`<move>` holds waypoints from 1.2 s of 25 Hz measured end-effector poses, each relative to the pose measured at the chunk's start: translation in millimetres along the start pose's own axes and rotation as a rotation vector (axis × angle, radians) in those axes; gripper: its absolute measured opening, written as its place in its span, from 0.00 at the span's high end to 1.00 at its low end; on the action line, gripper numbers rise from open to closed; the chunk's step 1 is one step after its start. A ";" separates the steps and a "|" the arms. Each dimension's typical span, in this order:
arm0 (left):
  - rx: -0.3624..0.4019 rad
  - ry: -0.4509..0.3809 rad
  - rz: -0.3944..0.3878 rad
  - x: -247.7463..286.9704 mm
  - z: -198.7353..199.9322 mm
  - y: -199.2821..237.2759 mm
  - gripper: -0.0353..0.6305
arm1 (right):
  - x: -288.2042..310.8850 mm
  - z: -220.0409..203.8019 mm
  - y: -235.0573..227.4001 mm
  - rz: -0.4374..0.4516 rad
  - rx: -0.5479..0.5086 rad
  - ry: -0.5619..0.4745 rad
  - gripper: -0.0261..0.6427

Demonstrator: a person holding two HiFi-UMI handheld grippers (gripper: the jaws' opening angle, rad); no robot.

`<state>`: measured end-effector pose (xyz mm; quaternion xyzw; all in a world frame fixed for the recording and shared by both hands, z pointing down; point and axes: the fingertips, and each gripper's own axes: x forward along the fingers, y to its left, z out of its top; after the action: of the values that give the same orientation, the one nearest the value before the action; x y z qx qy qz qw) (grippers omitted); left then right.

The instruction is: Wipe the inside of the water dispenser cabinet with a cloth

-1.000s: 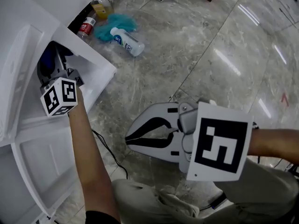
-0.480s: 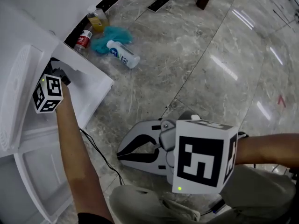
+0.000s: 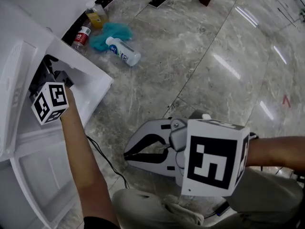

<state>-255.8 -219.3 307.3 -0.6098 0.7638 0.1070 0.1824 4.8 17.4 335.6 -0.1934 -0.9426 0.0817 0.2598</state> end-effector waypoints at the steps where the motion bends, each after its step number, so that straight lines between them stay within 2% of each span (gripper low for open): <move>1: 0.009 0.009 0.012 3.5 -3.5 5.8 0.74 | 0.4 -2.5 -0.4 -0.002 0.007 0.006 0.96; 6: 0.014 0.055 0.105 24.6 -19.8 31.2 0.75 | 0.6 -8.6 -0.4 -0.005 0.020 0.018 0.96; 11: -0.035 0.062 0.063 19.0 -14.5 23.6 0.75 | 1.8 -5.9 -2.8 0.005 0.006 0.013 0.96; 15: -0.105 0.048 -0.069 -14.2 -2.0 -14.1 0.75 | 9.7 -0.6 -8.6 -0.003 0.014 -0.011 0.96; 19: -0.087 0.107 -0.240 -68.0 5.1 -57.6 0.75 | 15.8 12.3 -16.3 -0.039 0.015 -0.061 0.96; 22: -0.087 0.150 -0.302 -107.7 9.2 -64.8 0.75 | 20.1 26.4 -27.7 -0.072 0.050 -0.123 0.96; 25: -0.047 0.178 -0.371 -141.8 17.8 -74.1 0.75 | 22.9 37.2 -54.6 -0.138 0.062 -0.156 0.96; 28: 0.040 0.213 -0.469 -172.7 25.2 -89.1 0.75 | 33.8 51.2 -75.8 -0.188 -0.035 -0.151 0.96; 29: 0.065 0.227 -0.495 -181.3 26.8 -91.8 0.75 | 39.3 58.1 -80.2 -0.215 -0.071 -0.153 0.86; 30: 0.089 0.242 -0.516 -189.5 27.5 -92.7 0.75 | 45.7 64.9 -82.3 -0.240 -0.104 -0.155 0.64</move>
<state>-125.8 -61.3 365.2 -0.7838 0.6034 -0.0502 0.1379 -91.7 -42.5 322.1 -0.0857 -0.9791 0.0159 0.1839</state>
